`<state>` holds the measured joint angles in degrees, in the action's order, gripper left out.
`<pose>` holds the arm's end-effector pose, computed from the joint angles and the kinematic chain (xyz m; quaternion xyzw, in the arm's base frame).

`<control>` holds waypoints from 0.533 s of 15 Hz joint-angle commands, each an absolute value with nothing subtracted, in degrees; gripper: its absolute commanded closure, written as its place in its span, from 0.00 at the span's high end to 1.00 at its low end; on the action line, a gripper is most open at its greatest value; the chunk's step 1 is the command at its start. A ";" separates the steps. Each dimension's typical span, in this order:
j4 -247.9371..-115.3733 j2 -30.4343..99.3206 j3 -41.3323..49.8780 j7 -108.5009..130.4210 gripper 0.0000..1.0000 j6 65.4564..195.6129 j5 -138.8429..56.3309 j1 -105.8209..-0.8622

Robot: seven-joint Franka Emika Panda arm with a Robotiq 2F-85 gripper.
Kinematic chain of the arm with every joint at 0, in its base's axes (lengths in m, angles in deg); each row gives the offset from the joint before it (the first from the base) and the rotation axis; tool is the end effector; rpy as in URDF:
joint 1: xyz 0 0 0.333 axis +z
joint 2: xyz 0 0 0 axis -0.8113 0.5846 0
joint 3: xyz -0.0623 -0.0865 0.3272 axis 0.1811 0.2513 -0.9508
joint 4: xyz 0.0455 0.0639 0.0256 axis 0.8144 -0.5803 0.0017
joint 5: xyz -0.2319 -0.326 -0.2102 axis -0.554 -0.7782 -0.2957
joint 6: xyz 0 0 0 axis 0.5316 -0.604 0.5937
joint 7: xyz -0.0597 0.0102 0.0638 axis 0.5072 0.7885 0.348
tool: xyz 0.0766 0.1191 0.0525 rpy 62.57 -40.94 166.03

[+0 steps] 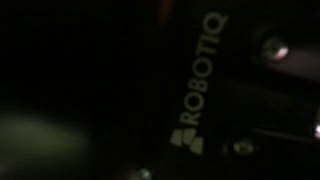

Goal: Use the towel to wipe the monitor and put the pen in the jar

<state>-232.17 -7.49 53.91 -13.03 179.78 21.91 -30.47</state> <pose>0.4238 -0.3448 0.3993 -0.6767 0.5679 -0.4309 0.1841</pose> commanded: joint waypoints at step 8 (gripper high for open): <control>-234.54 -20.50 55.62 -21.42 0.03 188.81 18.55 -22.17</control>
<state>-232.95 -13.30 55.84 -18.55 184.20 19.86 -23.86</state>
